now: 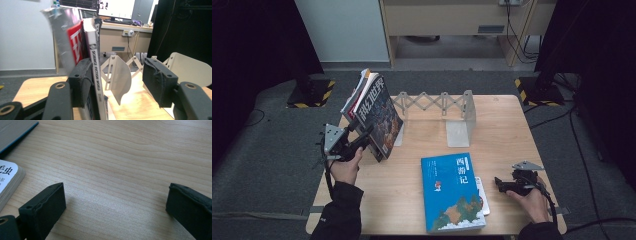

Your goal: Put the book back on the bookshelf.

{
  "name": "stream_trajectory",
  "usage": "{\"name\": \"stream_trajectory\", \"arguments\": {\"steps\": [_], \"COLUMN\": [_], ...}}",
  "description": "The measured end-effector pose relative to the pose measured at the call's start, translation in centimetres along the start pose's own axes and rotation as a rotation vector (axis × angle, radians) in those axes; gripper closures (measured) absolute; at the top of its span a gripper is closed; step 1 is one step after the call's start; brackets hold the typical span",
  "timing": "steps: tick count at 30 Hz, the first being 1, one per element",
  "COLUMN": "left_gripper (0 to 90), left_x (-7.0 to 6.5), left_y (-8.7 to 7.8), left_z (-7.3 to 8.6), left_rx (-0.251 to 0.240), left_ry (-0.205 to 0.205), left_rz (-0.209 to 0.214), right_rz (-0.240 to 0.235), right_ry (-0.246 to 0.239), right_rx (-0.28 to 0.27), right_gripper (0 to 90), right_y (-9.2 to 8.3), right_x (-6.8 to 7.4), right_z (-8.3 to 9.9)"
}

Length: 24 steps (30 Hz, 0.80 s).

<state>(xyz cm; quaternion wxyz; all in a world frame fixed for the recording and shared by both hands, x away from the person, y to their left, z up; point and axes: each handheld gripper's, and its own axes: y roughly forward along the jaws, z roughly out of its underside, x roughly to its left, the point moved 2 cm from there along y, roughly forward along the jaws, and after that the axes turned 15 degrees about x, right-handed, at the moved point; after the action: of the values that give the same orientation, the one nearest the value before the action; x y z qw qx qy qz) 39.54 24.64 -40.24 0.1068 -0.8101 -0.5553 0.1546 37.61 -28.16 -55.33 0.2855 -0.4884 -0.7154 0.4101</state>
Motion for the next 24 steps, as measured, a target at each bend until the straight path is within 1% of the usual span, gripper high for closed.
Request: {"name": "stream_trajectory", "arguments": {"steps": [1,3,5,7,8,11,13,15,18,20,24], "left_gripper": [40.0,39.4,39.1,38.8,38.8,38.6,38.2,37.4,36.6,36.4,35.5], "left_x": [0.0,-0.1,-0.2,-0.2,-0.2,-0.3,-0.5,-0.7,-0.8,-0.9,-1.3], "left_y": [-0.1,-0.3,-0.5,-0.7,-0.7,-1.0,-1.3,-1.5,-1.6,-1.5,-1.5], "left_z": [0.1,0.2,0.4,0.8,0.9,1.1,1.4,1.8,2.2,3.0,3.8], "left_rx": [0.001,0.002,0.003,0.014,0.017,0.023,0.022,0.033,0.044,0.061,0.086], "left_ry": [-0.002,0.003,0.007,0.018,0.019,0.005,0.013,0.021,0.015,0.007,0.012], "left_rz": [0.009,0.010,0.021,0.021,0.025,0.042,0.049,0.057,0.064,0.066,0.079], "right_rz": [0.000,0.000,0.000,-0.001,0.000,-0.001,-0.002,0.000,0.001,0.001,0.006], "right_ry": [0.001,0.004,0.003,0.004,0.005,0.007,0.004,0.007,0.007,0.007,0.003], "right_rx": [0.000,0.000,0.001,0.003,0.001,0.003,0.004,0.001,0.002,0.002,-0.003], "right_gripper": [2.9,2.9,2.7,2.6,2.5,2.5,2.4,2.2,2.2,2.2,4.1], "right_y": [0.0,0.0,0.0,0.0,0.0,0.0,0.0,0.0,0.0,0.0,0.0], "right_x": [0.0,0.0,0.0,0.0,0.0,0.0,0.0,0.0,0.0,0.0,0.0], "right_z": [0.0,0.0,0.0,0.0,0.0,0.0,0.0,0.0,0.0,0.0,0.0]}}
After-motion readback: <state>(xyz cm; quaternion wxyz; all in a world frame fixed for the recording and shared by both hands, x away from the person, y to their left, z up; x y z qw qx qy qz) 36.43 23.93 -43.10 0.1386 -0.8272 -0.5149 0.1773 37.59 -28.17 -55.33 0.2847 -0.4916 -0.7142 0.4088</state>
